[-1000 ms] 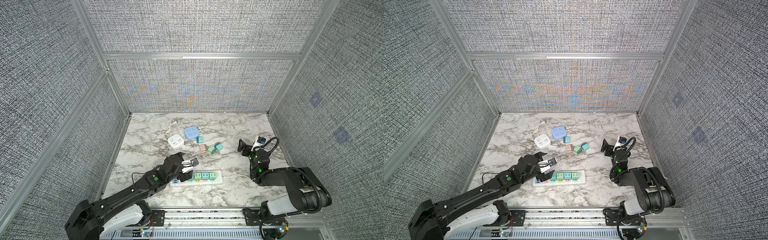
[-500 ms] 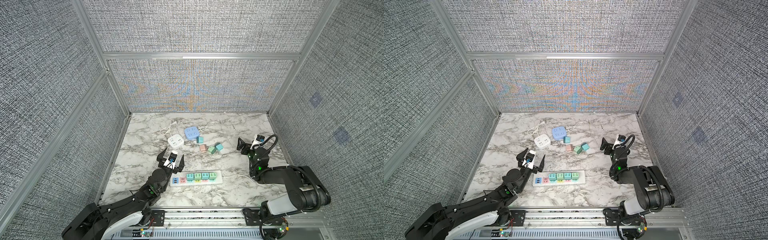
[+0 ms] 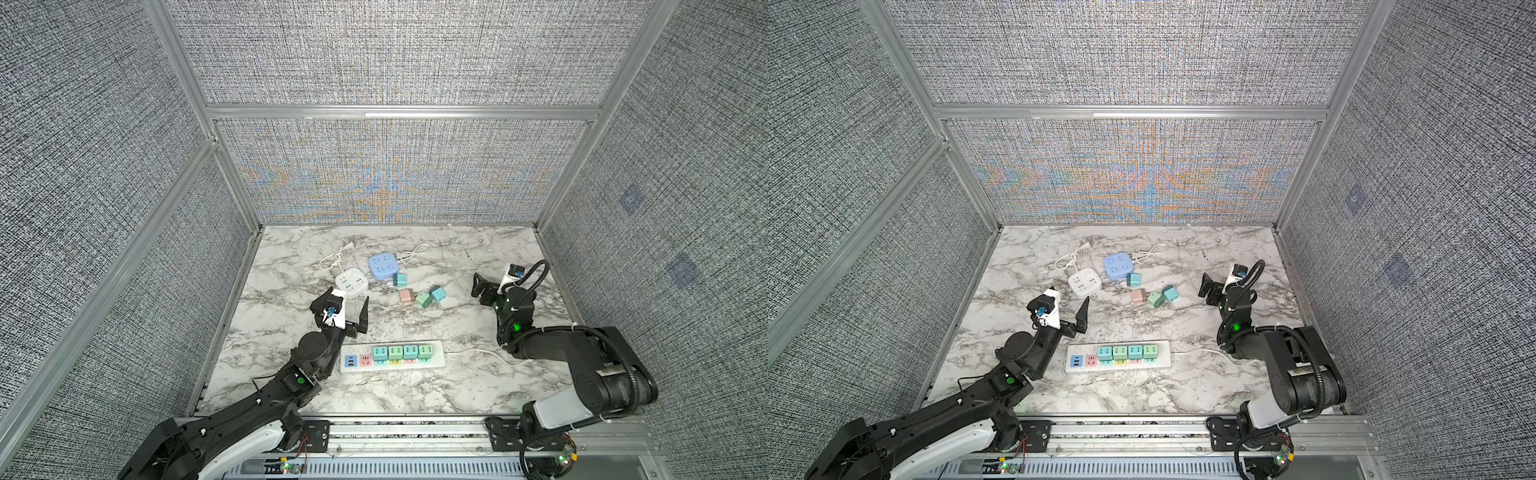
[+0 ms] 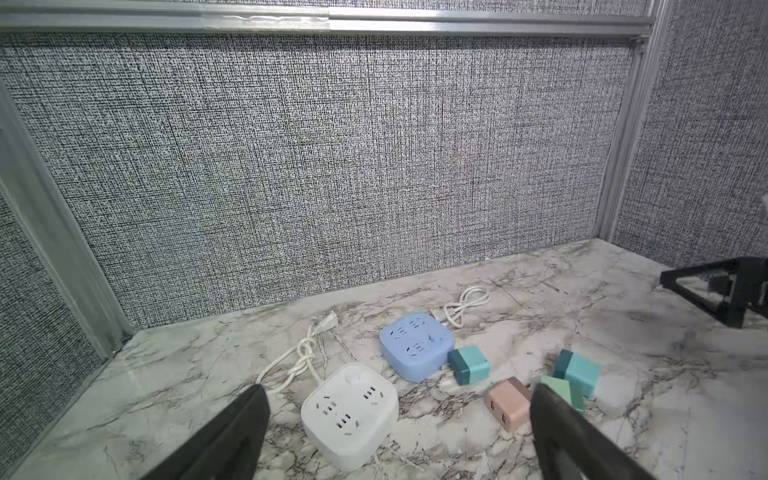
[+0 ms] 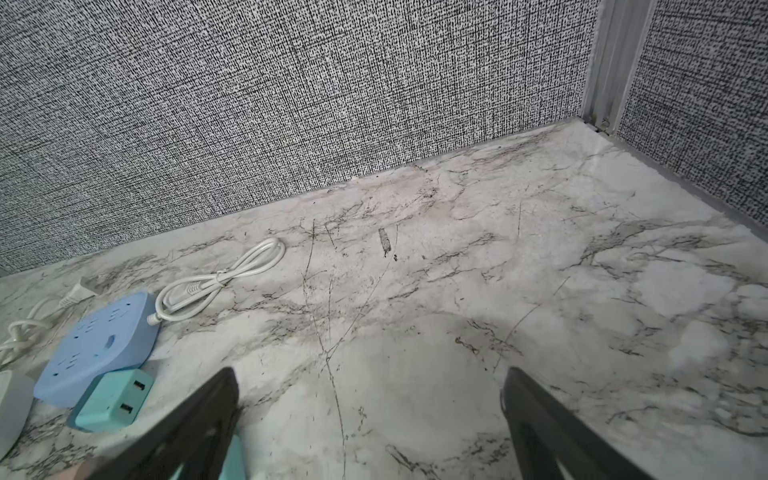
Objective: Insert the plug
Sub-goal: 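Move the right gripper over a teal charger on the table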
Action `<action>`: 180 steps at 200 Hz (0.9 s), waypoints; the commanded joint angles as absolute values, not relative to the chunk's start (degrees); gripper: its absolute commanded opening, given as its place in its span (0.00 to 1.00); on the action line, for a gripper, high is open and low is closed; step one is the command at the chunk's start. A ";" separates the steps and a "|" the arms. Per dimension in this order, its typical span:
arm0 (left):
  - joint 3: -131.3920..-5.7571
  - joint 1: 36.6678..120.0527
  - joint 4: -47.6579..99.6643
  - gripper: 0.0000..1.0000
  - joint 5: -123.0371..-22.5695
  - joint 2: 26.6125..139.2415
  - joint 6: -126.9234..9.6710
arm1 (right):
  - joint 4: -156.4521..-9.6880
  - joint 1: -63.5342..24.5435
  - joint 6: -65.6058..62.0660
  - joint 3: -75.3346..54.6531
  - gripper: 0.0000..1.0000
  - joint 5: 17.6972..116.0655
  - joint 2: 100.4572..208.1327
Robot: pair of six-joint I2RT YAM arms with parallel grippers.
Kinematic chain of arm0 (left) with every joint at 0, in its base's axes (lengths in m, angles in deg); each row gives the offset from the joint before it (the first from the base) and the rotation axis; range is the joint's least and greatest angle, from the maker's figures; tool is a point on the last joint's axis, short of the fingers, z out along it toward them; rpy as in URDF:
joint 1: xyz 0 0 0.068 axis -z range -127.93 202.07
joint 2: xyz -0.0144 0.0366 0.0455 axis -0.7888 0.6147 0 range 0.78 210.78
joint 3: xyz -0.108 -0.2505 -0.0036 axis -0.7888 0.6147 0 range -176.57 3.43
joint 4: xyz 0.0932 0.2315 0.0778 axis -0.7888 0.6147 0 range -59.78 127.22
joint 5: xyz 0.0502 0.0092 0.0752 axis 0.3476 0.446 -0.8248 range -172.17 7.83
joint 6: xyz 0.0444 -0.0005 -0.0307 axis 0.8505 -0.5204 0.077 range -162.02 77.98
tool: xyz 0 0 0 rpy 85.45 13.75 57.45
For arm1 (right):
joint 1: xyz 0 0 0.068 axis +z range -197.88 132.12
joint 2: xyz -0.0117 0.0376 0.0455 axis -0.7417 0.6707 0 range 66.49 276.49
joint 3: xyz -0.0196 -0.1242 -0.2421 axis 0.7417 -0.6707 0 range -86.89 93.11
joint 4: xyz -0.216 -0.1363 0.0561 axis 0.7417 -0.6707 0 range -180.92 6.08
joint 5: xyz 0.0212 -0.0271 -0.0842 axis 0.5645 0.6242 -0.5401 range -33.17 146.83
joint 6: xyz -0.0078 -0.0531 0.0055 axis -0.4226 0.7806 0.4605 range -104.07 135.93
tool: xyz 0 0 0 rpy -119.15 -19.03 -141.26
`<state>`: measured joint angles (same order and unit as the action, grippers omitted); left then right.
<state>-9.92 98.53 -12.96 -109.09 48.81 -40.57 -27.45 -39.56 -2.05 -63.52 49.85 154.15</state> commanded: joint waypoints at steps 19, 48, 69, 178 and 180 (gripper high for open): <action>-4.53 98.48 -17.69 0.99 -111.27 44.89 -44.60 | -43.75 -39.52 -3.88 -56.57 0.99 52.52 153.68; -0.89 98.52 -22.16 0.99 -110.38 40.91 -43.47 | -64.63 -38.58 -11.45 -48.15 0.98 56.38 151.33; -1.22 98.49 -20.62 0.99 -109.41 39.48 -42.96 | -70.87 -34.41 -11.33 -44.93 0.97 54.96 150.78; 0.44 98.51 -18.93 0.99 -117.77 38.09 -45.38 | -82.84 -24.68 -9.74 -28.76 0.88 47.86 165.93; 0.48 98.49 -18.89 0.99 -117.77 38.08 -45.34 | -83.04 -24.68 -9.71 -28.57 0.88 47.93 166.30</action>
<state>0.68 98.48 -20.76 -116.26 38.45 -45.27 -80.87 -25.11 -9.59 -30.40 49.45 163.48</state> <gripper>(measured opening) 0.991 0.885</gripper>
